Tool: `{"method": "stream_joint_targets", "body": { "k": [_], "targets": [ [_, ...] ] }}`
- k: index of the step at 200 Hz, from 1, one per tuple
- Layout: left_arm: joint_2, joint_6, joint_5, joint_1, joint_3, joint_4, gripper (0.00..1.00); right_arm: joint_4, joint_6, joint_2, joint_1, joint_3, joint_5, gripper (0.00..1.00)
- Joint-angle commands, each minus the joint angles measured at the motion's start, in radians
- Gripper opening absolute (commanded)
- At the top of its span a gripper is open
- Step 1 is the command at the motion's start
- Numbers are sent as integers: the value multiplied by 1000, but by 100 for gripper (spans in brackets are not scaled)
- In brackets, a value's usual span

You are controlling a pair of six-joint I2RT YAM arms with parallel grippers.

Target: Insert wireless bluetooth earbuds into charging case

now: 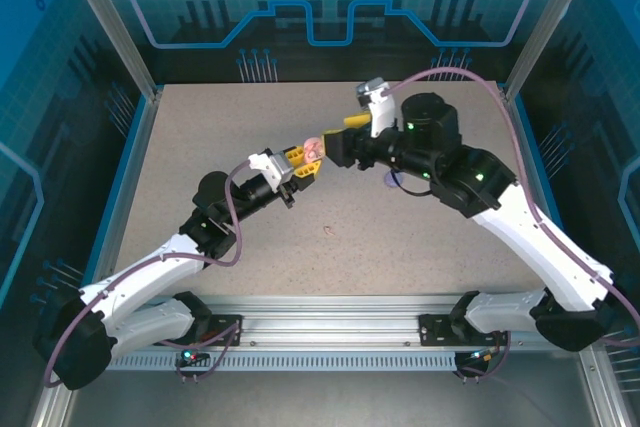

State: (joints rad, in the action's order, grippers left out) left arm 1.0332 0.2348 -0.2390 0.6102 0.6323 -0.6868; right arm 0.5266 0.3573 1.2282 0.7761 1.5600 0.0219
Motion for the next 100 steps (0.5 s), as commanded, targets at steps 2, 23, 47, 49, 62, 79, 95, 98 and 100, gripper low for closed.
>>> {"method": "stream_joint_targets", "body": {
  "k": [2,23,47,49,62,79,95,98,100],
  "targets": [
    [-6,-17,23,4,16,-52,0,45,61,-46,-33,16,28,65],
    [-14,-18,44,4,5,-57,0,85,118,-57,-76,-23,57,65],
    [-30,-23,81,3,-12,-59,0,132,194,-46,-118,-98,68,67],
    [-32,-23,84,3,-14,-60,0,139,197,-44,-121,-105,70,67],
    [-44,-25,104,4,-30,-66,0,153,217,-24,-132,-155,77,67],
    [-67,-26,126,4,-50,-69,0,155,237,7,-133,-229,92,67],
    [-94,-28,152,3,-69,-63,0,142,253,47,-134,-295,95,67],
    [-99,-28,158,4,-72,-62,0,137,253,55,-133,-306,91,67],
    [-100,-28,159,4,-73,-62,0,134,253,61,-133,-314,90,67]
  ]
}}
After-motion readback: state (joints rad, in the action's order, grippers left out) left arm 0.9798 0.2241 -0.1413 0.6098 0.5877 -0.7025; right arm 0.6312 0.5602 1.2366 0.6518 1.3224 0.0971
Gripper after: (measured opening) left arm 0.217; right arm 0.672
